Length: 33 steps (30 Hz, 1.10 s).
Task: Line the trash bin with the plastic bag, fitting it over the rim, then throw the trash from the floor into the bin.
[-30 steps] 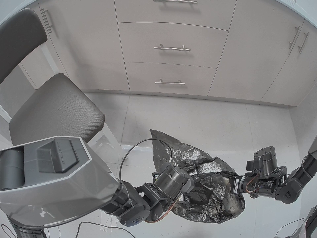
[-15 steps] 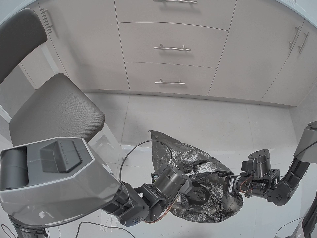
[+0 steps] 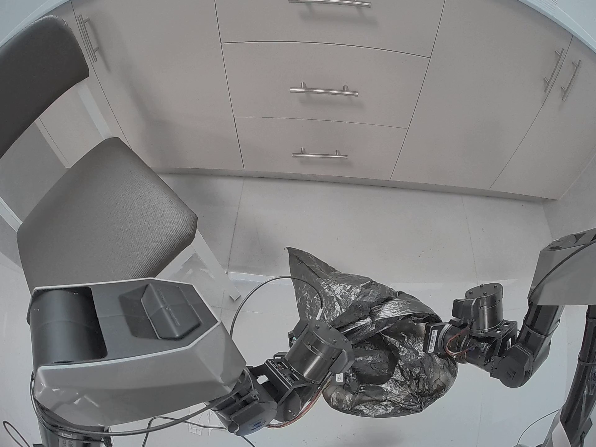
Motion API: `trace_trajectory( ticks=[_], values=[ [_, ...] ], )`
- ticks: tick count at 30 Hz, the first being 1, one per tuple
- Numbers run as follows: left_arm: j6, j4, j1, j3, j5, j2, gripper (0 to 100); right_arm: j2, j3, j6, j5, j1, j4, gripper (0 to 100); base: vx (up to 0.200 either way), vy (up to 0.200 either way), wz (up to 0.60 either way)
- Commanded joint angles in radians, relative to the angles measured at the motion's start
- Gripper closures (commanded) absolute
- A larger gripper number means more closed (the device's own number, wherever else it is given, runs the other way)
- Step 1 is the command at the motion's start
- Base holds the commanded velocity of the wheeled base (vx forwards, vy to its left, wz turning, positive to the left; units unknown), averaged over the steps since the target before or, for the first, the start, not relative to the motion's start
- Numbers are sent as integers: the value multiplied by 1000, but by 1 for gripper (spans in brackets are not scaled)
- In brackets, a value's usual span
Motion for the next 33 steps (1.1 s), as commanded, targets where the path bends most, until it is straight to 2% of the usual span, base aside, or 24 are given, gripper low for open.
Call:
trace_trajectory(
  ticks=[1,19,33],
  values=[
    [8,-42,-3,46,-4,23,100,58,0,-18,-4,-10,-24,100,0,0,0],
    [-2,-160,-2,80,-18,11,100,58,3,-17,-3,2,-55,100,0,0,0],
    [5,-165,-3,81,-16,16,100,65,2,-14,-4,-5,-81,100,0,0,0]
  ],
)
